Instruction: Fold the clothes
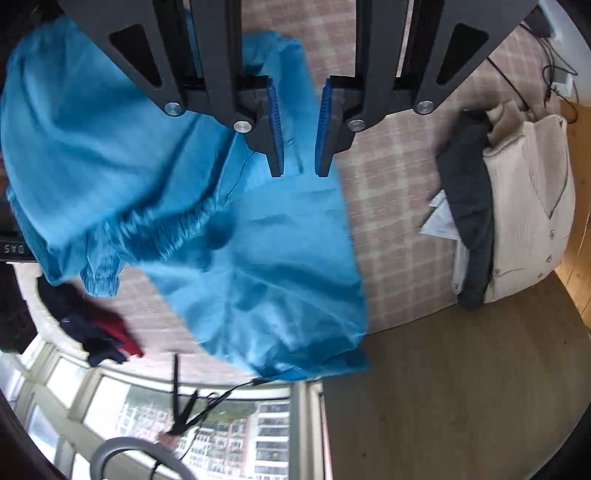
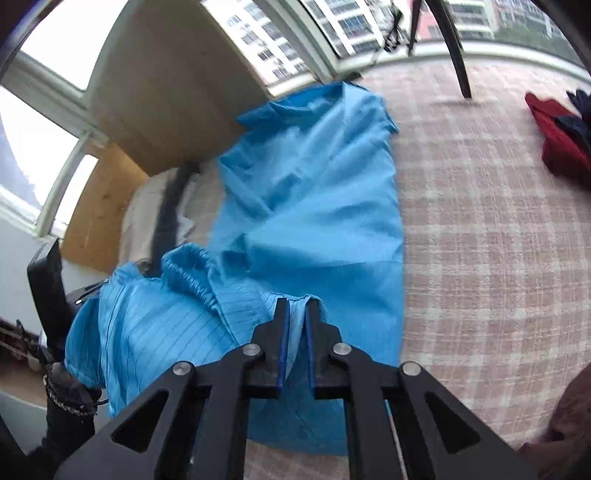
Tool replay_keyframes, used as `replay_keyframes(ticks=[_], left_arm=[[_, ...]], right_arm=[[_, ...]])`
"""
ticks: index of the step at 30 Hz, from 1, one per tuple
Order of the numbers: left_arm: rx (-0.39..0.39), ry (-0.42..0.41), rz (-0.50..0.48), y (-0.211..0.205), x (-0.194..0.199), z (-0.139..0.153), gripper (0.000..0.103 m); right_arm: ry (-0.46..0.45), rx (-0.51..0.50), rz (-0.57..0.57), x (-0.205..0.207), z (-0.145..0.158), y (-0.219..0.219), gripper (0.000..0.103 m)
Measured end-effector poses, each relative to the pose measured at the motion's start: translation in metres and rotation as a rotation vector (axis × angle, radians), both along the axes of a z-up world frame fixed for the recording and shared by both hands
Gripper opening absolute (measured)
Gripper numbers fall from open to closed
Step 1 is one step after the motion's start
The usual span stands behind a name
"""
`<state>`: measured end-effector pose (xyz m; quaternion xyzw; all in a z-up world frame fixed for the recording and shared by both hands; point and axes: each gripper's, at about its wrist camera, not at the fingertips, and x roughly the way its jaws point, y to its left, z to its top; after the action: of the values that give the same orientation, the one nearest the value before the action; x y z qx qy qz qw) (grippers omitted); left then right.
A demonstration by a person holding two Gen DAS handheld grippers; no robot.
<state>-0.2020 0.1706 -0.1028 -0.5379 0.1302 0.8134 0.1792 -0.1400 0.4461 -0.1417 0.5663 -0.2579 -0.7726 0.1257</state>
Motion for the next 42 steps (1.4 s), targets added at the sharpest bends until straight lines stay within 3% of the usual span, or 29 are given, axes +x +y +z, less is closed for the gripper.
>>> replay_keyframes(ticks=[2, 4, 5, 8, 10, 14, 18, 21, 23, 25, 27, 29, 31, 36, 39, 42], left_arm=[[0.029, -0.037, 0.047, -0.019, -0.006, -0.005, 0.023], [0.076, -0.028, 0.071, -0.041, 0.004, 0.002, 0.032], [0.082, -0.016, 0.066, -0.049, 0.013, 0.006, 0.034], [0.073, -0.003, 0.018, -0.054, 0.036, 0.005, 0.039], [0.089, -0.042, -0.014, -0.047, 0.039, -0.005, 0.039], [0.033, -0.069, -0.063, -0.023, 0.033, -0.029, 0.04], [0.001, -0.092, -0.116, -0.006, 0.027, -0.047, 0.04], [-0.01, -0.119, -0.15, 0.001, 0.028, -0.06, 0.04], [0.005, -0.137, -0.152, 0.001, 0.029, -0.066, 0.04], [0.029, -0.15, -0.149, 0.0, 0.029, -0.068, 0.04], [0.052, -0.148, -0.137, -0.004, 0.028, -0.063, 0.04], [0.087, -0.137, -0.111, -0.014, 0.028, -0.054, 0.04], [0.116, -0.128, -0.088, -0.025, 0.03, -0.047, 0.042], [0.115, -0.138, -0.084, -0.043, 0.038, -0.049, 0.044], [0.126, -0.158, -0.095, -0.042, 0.041, -0.055, 0.044], [0.144, -0.147, -0.116, -0.034, 0.041, -0.057, 0.044]], right_arm=[[-0.003, -0.055, -0.026, -0.005, -0.006, 0.021, 0.012], [0.037, -0.048, -0.021, 0.003, 0.0, 0.036, 0.031], [0.058, -0.041, -0.014, 0.009, 0.003, 0.04, 0.033], [0.131, 0.011, 0.059, 0.024, 0.01, 0.035, 0.033], [0.156, 0.07, 0.135, 0.03, 0.009, 0.022, 0.033], [0.126, 0.16, 0.271, 0.033, 0.0, -0.012, 0.033], [0.112, 0.085, 0.429, 0.032, 0.002, -0.046, 0.033], [0.119, 0.156, 0.474, 0.001, 0.0, -0.067, 0.033], [0.156, 0.201, 0.402, -0.036, 0.009, -0.063, 0.033], [0.163, 0.12, 0.241, -0.07, 0.021, -0.032, 0.033], [0.17, 0.01, 0.169, -0.074, 0.035, -0.008, 0.033], [0.204, -0.008, 0.168, -0.058, 0.043, 0.004, 0.039], [0.185, 0.069, 0.151, -0.032, 0.035, 0.011, 0.041], [0.032, 0.145, 0.111, 0.038, -0.023, 0.025, 0.041], [-0.016, 0.096, 0.099, 0.06, -0.046, 0.024, 0.041], [0.0, 0.091, 0.107, 0.067, -0.05, 0.016, 0.041]])
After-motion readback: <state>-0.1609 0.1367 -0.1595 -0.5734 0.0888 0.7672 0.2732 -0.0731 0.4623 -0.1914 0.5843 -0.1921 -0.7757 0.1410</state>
